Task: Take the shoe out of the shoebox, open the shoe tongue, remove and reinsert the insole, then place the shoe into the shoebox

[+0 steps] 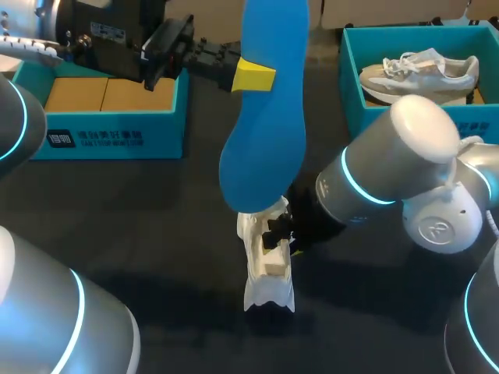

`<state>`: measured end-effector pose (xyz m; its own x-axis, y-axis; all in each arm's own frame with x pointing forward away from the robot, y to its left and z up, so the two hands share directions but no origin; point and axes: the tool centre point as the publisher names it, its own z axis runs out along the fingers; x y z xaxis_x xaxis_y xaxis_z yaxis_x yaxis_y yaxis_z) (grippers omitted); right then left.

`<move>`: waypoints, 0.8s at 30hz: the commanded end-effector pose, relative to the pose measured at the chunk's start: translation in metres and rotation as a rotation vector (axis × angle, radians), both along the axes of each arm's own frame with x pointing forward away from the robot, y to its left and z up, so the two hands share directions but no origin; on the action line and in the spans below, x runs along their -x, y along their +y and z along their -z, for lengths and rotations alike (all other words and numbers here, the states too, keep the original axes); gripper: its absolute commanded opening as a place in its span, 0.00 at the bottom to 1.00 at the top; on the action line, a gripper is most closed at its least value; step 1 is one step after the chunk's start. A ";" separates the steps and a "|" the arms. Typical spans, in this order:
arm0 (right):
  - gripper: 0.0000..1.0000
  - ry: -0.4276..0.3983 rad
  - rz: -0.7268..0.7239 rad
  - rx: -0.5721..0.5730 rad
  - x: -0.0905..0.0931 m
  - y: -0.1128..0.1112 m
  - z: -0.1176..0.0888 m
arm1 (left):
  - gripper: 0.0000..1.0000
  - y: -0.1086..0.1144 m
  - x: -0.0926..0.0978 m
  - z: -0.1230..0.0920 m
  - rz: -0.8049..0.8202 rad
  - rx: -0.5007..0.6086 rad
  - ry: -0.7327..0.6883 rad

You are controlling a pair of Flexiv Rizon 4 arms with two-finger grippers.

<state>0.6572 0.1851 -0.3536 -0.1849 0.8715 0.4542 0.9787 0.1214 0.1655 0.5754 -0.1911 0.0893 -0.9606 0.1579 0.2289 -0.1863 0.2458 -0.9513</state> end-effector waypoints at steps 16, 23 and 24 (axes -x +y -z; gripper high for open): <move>1.00 0.002 -0.055 -0.257 0.009 -0.038 -0.045 | 0.00 -0.001 -0.001 -0.001 0.001 -0.004 0.000; 1.00 -0.020 -0.003 -0.319 -0.002 -0.038 -0.063 | 0.00 -0.001 -0.001 -0.001 0.001 -0.004 0.000; 1.00 -0.038 0.020 -0.334 -0.003 -0.040 -0.074 | 0.00 -0.001 -0.001 -0.001 0.001 -0.004 0.000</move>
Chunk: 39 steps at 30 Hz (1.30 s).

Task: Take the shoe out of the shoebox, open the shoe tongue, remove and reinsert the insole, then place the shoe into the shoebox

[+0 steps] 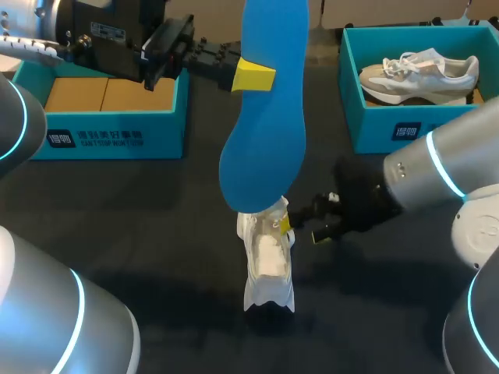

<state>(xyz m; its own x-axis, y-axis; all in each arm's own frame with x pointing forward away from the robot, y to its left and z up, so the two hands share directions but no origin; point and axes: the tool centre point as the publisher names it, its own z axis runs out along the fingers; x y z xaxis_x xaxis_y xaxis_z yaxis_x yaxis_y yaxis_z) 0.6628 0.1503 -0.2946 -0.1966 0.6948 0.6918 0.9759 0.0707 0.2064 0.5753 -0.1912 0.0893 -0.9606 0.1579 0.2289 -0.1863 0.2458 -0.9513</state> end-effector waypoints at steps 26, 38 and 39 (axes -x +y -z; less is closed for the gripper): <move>1.00 0.132 0.047 -0.392 -0.033 -0.015 -0.068 | 0.00 -0.001 -0.001 -0.001 0.001 -0.004 0.000; 1.00 0.130 0.085 -0.450 -0.037 -0.019 -0.073 | 0.00 -0.001 -0.001 -0.001 0.001 -0.004 0.000; 1.00 0.130 0.085 -0.450 -0.037 -0.019 -0.073 | 0.00 -0.001 -0.001 -0.001 0.001 -0.004 0.000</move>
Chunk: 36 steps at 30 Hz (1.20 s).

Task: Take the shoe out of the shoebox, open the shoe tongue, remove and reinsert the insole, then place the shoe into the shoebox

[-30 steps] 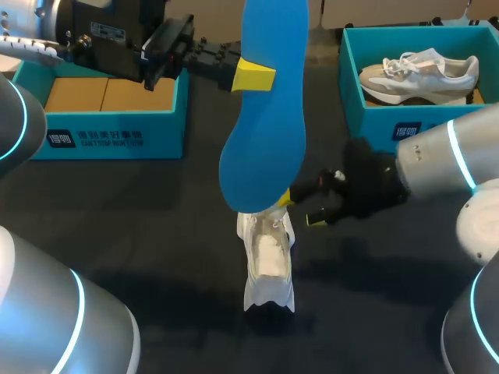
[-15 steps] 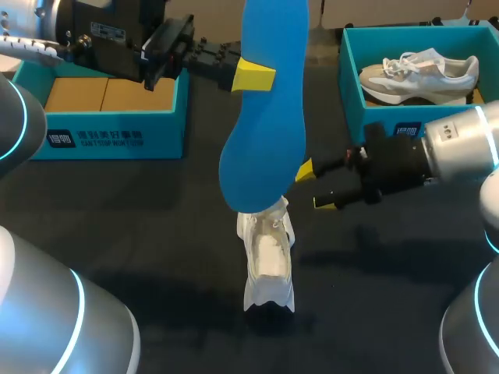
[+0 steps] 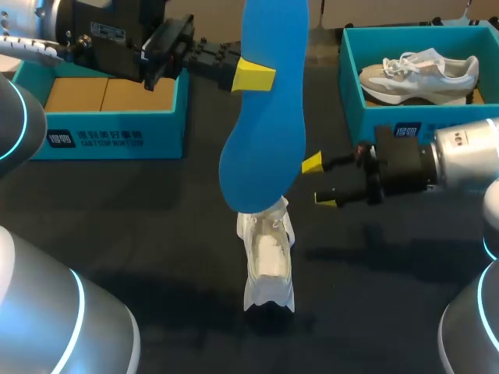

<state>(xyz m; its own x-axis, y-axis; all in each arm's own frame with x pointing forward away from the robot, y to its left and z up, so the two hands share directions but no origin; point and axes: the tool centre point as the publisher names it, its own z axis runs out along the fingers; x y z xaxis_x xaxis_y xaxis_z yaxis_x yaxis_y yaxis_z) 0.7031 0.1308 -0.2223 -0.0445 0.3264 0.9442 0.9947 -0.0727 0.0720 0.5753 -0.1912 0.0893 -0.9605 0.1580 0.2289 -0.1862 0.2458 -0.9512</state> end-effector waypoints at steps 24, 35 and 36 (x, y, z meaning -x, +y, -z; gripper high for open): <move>1.00 -0.001 0.006 0.004 0.003 0.000 -0.001 | 0.00 0.012 -0.050 0.029 -0.045 0.117 -0.793; 1.00 -0.001 0.006 0.004 0.003 0.000 -0.001 | 0.00 0.014 -0.068 0.032 -0.044 0.052 -1.070; 1.00 -0.001 0.006 0.004 0.003 0.000 -0.001 | 0.00 0.014 -0.068 0.032 -0.044 0.052 -1.070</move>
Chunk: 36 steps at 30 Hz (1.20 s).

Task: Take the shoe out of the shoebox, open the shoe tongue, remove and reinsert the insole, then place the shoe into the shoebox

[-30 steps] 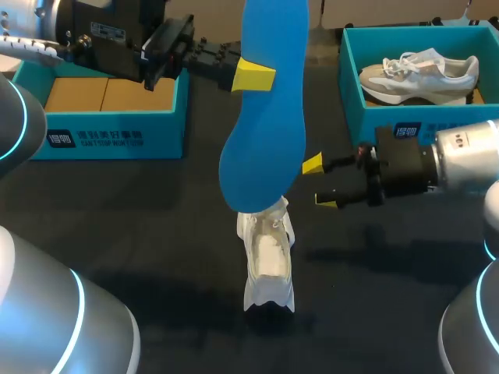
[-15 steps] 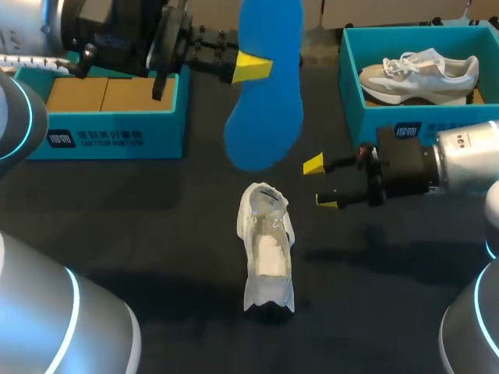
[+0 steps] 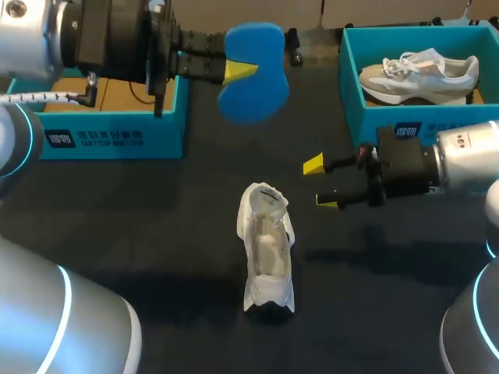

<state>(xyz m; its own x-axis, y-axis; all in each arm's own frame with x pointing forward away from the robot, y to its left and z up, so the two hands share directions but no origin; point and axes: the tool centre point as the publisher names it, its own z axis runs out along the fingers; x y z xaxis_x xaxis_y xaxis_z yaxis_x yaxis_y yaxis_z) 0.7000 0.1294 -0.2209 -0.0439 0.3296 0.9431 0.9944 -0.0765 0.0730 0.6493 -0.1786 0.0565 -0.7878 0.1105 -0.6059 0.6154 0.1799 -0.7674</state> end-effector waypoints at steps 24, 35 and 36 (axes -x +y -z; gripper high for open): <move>1.00 -0.001 0.002 0.000 0.000 0.002 0.000 | 0.00 -0.003 -0.029 0.080 0.197 0.176 -0.744; 1.00 -0.001 0.002 0.000 0.000 0.002 0.000 | 0.00 -0.002 -0.028 0.107 0.195 0.102 -0.867; 1.00 -0.001 0.002 0.000 0.000 0.002 0.000 | 0.00 -0.002 -0.028 0.107 0.195 0.102 -0.867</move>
<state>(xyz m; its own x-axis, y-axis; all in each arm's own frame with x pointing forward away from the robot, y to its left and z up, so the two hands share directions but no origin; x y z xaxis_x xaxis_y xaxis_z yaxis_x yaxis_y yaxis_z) 0.7006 0.1288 -0.2208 -0.0446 0.3278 0.9437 0.9945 -0.0754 0.0732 0.6834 -0.1829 -0.0496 -0.0214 0.1086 -0.9939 0.9986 -0.0458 -0.0265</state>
